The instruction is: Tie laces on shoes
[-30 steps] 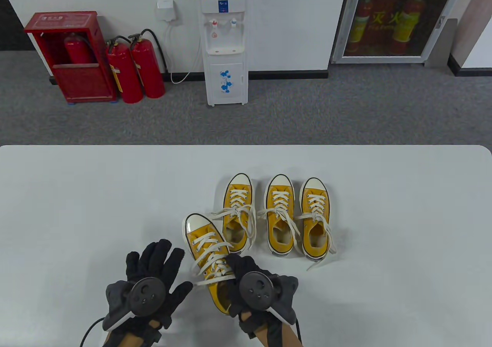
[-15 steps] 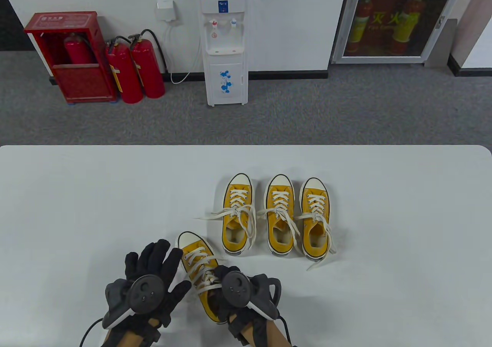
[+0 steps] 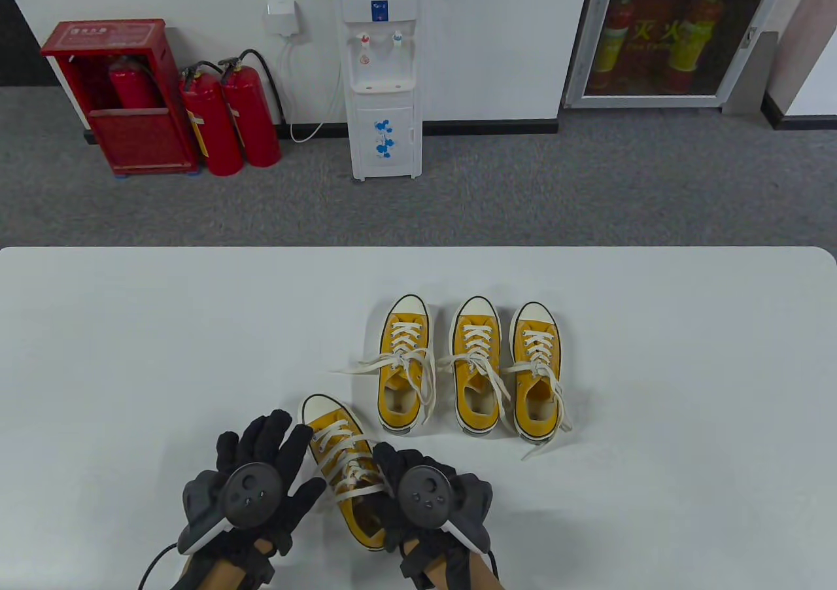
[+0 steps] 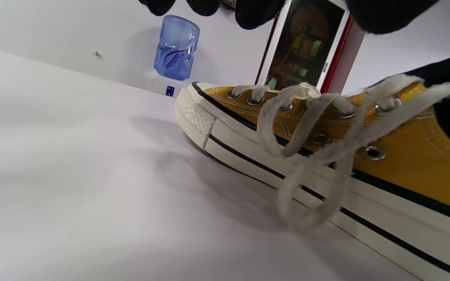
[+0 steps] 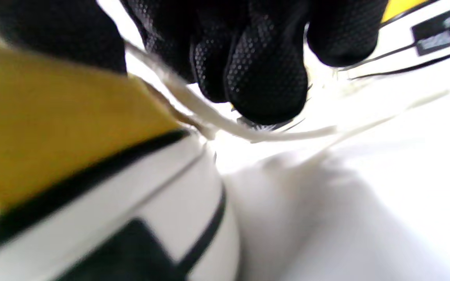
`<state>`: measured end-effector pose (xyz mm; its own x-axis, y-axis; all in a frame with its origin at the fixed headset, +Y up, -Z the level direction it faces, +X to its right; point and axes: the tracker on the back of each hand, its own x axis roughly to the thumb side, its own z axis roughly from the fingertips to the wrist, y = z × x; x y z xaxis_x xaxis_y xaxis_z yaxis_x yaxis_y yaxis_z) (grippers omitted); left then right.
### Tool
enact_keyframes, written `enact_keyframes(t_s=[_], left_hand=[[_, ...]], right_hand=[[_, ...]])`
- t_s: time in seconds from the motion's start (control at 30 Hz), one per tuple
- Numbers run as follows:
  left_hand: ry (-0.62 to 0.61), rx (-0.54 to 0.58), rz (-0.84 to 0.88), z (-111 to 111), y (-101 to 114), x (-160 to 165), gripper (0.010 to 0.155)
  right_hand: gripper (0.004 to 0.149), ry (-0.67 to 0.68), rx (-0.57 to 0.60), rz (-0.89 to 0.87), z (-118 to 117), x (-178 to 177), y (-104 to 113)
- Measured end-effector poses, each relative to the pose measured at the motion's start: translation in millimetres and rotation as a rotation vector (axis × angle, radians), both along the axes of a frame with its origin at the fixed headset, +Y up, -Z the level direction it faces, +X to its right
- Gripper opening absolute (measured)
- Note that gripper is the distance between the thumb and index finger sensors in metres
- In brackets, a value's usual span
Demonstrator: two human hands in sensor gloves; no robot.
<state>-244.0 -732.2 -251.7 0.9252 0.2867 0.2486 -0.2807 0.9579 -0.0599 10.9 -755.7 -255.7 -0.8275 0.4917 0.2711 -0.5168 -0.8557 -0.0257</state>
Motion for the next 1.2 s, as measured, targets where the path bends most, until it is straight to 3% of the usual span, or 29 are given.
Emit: enact_keyframes(t_s=[0.2,0.3,0.43,0.67,0.93,1.2], left_hand=[[0.007,-0.001,0.014,-0.5,-0.4,-2.2,0.081],[0.006,-0.006,0.013,-0.5,-1.3,-1.7,0.081],[0.008,-0.019,0.009,-1.4,-3.1,-1.7,0.081],[0.011,-0.027,0.004,-1.7,-3.4,-2.0,0.081],[0.001,-0.029,-0.016,-1.3,-3.7,0.9,0.081],[0.005,-0.022,-0.008,-1.6,-4.6,-0.1,0.081]], right_hand=[[0.07,-0.027,-0.012,-0.092,-0.7,25.2,9.1],[0.059,-0.042,-0.018,-0.177,-2.1,32.0,11.7],[0.049,-0.038,0.01,-0.158,-0.1,29.3,13.8],[0.058,0.027,-0.018,-0.085,6.1,10.0,9.3],[0.045,-0.05,0.002,0.01,10.9,-6.8,1.2],[0.042,-0.116,0.044,-0.153,8.8,17.9,15.5]])
